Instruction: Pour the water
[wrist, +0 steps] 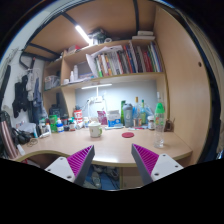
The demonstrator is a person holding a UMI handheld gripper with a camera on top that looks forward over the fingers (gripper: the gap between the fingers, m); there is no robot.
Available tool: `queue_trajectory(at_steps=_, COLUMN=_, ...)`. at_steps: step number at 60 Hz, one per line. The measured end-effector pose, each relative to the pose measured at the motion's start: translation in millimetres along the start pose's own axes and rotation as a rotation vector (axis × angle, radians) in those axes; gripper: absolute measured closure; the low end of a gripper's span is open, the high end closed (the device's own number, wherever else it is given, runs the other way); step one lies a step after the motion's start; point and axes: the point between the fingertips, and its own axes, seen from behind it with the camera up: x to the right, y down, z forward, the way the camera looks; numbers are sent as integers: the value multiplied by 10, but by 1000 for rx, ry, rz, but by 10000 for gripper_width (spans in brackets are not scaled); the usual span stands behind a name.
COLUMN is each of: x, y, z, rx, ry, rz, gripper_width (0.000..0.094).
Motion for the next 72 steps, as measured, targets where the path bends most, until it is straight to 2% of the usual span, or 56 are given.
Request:
queue_trajectory(at_steps=19, x=-50, y=31, z=73, rx=-9, ry=-7, rz=-18, gripper_width=117)
queue_trajectory(at_steps=33, x=630, y=22, z=318, rx=11, ry=88, rz=-42, gripper_width=126)
queue_trajectory(at_steps=46, x=1650, y=-230, z=924, rx=79, ry=228, rz=-115, gripper_width=130)
queue_trajectory(at_steps=60, x=2373, y=-224, z=1828, rx=45, ry=306, rz=-133, gripper_width=133)
queue_trajectory(at_steps=72, x=2683, y=-141, z=2365, rx=34, ry=345, rz=-84, gripper_width=151)
